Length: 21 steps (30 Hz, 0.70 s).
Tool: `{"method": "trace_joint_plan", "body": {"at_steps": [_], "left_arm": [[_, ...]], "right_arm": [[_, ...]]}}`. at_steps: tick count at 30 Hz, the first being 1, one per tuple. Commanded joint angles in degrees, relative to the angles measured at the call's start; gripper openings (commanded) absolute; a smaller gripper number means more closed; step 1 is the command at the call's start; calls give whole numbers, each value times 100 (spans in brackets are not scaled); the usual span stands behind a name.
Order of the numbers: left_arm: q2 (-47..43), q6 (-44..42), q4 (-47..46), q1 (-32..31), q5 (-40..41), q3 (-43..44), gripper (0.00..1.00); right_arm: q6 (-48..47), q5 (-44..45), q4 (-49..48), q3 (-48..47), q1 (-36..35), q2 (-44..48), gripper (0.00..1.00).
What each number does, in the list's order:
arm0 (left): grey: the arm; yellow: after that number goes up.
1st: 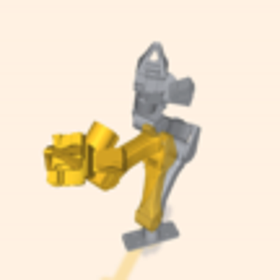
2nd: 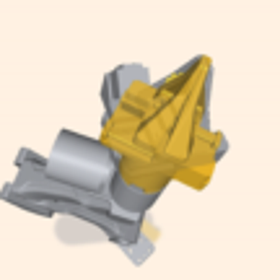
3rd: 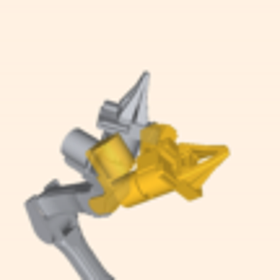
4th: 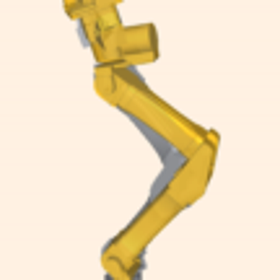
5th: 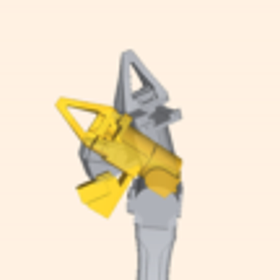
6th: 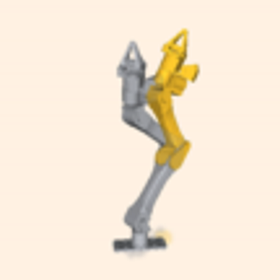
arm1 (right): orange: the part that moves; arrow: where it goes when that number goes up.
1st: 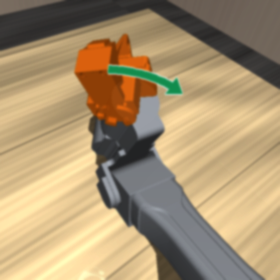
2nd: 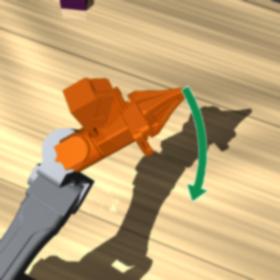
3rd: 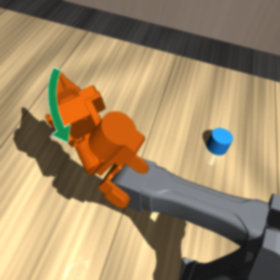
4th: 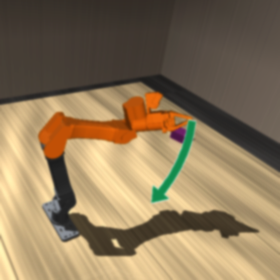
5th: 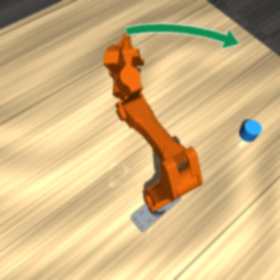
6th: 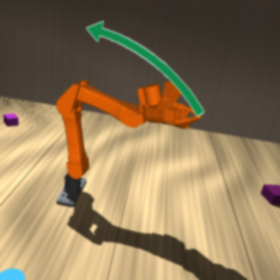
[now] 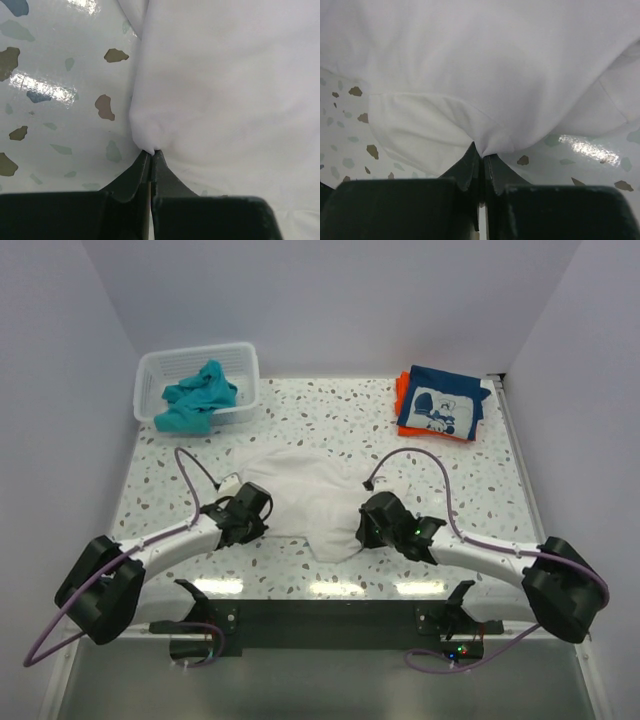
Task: Fold and stack the t-shirts
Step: Flatten the tshirt out
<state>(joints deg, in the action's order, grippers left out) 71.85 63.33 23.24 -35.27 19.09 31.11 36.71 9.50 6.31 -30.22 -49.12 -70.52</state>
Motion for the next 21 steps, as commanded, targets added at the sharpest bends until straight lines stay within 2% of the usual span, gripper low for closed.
{"method": "trace_joint_plan", "body": {"at_steps": [1,5,9,14,21], "left_arm": [[-354,-259,-66,11,288,263,0],[-944,-549,5,-6,420,491,0],[-1375,-997,-478,-51,130,869,0],[-1279,-1471,-173,-42,331,2265,0],[-1446,-2131,-84,-51,332,4092,0]], "right_arm": [[64,192,526,-528,-36,310,0],[-49,97,1416,-1072,-36,802,0],[-506,-317,1567,-1548,-45,1268,0],[-910,709,2269,-2654,-27,1629,0],[-1306,1010,2753,-4438,-27,1524,0]]}}
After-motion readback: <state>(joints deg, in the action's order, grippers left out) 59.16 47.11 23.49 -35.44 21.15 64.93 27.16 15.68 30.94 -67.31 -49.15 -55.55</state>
